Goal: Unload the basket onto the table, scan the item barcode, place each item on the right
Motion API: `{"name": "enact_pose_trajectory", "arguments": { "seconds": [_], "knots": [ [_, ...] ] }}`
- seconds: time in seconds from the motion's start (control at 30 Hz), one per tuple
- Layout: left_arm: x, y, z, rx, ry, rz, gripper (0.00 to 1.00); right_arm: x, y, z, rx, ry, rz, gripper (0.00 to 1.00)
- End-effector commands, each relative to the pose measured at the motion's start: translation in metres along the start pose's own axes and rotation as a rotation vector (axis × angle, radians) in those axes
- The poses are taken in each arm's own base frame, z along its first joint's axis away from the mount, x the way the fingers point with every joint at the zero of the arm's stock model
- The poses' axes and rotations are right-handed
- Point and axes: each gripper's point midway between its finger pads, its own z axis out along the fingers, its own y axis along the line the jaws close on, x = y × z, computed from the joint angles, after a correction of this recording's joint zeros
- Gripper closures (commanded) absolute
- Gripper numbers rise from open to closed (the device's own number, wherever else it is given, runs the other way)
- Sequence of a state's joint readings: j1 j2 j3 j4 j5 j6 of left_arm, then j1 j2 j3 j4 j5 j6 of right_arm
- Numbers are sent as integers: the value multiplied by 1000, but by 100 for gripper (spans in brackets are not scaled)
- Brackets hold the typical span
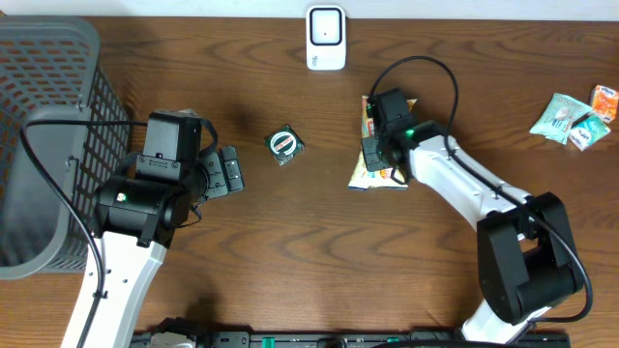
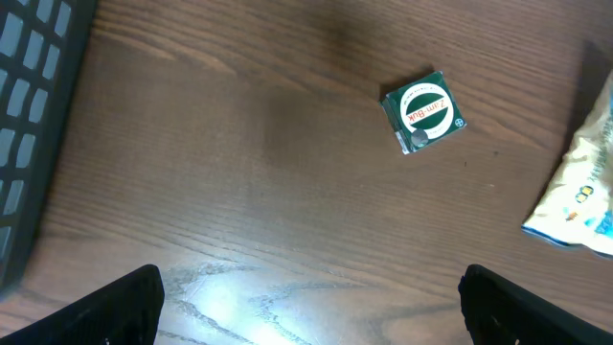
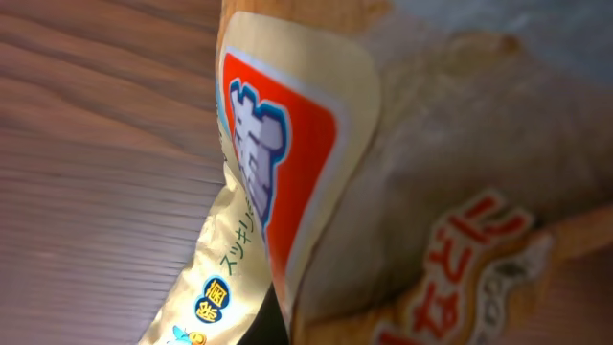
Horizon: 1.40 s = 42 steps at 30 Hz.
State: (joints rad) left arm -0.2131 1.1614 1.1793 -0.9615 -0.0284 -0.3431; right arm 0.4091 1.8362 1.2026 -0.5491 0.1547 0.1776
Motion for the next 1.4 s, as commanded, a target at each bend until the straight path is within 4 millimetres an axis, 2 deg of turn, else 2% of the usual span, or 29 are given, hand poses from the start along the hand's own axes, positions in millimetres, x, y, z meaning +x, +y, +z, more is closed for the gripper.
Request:
{"name": "enact_pose_trajectory", "arguments": {
  "seconds": [0.0,0.1,0.3,0.57,0.63,0.77,0.87,0.97,1.17,1.23,1.3,1.37],
  "knots": [
    [-3,-1,-2,4,-6,-11,2,-12,-47,-14,296,-55,-68,99],
    [-3,-1,-2,4,-7,-11,3,-12,-58,-20,369,-50,-86,99],
    [-3,-1,-2,4,-6,-11,2,-16,-67,-33,427,-10,-184,99],
    [-3,-1,-2,4,-6,-11,2,-26,-97,-61,682,14,-352,99],
    [-3,-1,-2,4,-7,-11,2,-23,-93,-56,642,25,-357,99],
    [-3,-1,-2,4,-6,-11,2,-6,-71,-31,442,59,-349,99],
    [-3,-1,-2,4,-7,-11,2,6,-78,-24,444,94,-346,99],
    [-3,-1,-2,4,-6,-11,2,9,-88,-24,498,110,-349,99],
    [-3,-1,-2,4,-7,-11,2,22,-76,-19,430,164,-394,99],
    [-3,-1,-2,4,-7,-11,2,26,-71,-18,406,179,-402,94],
    [-3,-1,-2,4,-6,-11,2,27,-68,-18,401,177,-407,76],
    [-3,-1,-2,4,-7,-11,2,26,-62,-19,398,172,-421,51]
  ]
}}
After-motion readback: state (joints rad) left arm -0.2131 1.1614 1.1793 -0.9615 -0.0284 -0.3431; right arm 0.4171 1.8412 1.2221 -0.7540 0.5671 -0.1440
